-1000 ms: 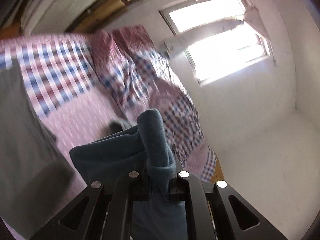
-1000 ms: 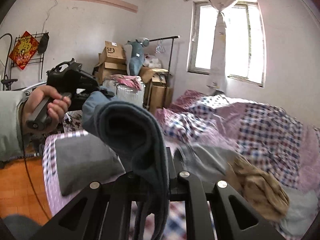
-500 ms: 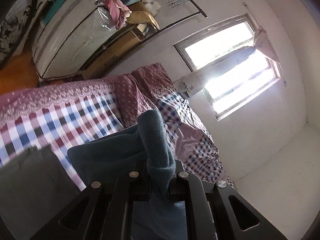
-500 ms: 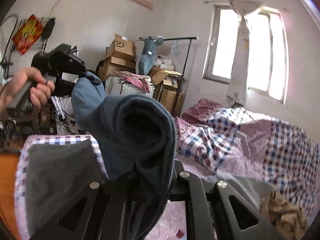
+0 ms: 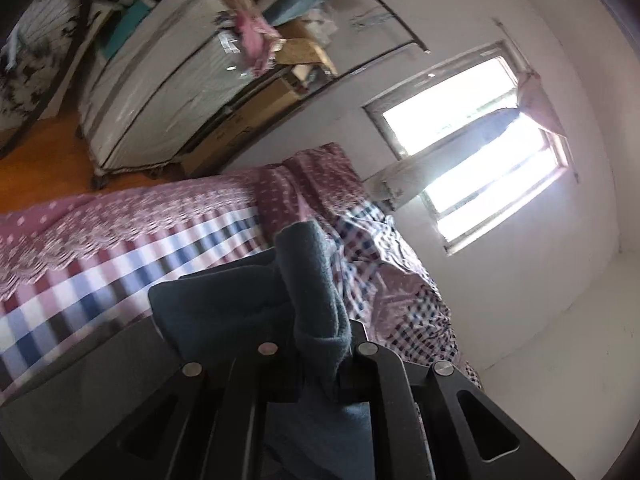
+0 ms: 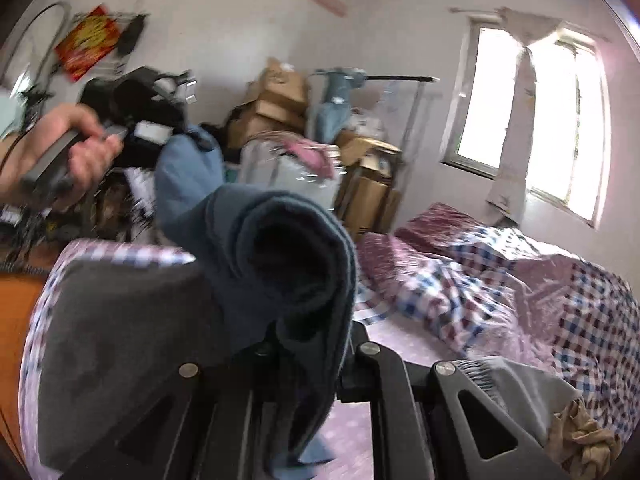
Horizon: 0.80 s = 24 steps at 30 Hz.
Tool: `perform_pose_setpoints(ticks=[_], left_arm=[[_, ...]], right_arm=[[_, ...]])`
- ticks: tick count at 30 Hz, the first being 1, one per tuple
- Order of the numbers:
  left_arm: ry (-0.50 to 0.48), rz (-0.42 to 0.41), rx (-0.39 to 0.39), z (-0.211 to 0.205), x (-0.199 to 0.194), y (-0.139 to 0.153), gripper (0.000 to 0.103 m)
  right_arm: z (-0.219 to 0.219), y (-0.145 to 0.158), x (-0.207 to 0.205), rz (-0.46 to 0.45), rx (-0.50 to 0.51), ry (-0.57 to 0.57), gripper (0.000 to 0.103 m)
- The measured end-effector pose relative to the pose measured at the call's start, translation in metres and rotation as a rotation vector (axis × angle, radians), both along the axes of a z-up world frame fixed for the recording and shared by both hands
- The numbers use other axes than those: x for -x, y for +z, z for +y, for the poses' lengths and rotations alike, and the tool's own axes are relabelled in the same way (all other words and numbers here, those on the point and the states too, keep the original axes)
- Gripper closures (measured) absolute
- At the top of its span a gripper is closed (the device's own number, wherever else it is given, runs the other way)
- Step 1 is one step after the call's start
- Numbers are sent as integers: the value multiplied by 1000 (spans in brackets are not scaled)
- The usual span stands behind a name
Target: Fold clothes
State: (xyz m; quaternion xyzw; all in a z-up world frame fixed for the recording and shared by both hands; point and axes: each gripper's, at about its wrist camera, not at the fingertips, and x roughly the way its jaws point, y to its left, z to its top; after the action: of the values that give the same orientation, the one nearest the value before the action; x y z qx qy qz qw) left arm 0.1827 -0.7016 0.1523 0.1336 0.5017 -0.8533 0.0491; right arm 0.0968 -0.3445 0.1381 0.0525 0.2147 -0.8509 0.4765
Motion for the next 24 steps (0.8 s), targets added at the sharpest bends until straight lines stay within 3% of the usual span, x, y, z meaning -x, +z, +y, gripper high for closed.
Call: perform_pose_setpoints(ticks=[8, 15, 18, 24], left_arm=[[54, 65, -21, -4, -85, -46, 95], [95, 45, -52, -6, -132, -82, 95], [120, 27, -84, -9, -145, -102, 95], [177, -89, -169, -16, -160, -144, 91]], right_arm=[[-5, -47, -76, 127, -96, 139, 92], [-4, -87, -124, 218, -185, 222, 92], [-1, -99, -136, 228, -214, 268, 92], [1, -120, -146, 190, -301, 313, 87]])
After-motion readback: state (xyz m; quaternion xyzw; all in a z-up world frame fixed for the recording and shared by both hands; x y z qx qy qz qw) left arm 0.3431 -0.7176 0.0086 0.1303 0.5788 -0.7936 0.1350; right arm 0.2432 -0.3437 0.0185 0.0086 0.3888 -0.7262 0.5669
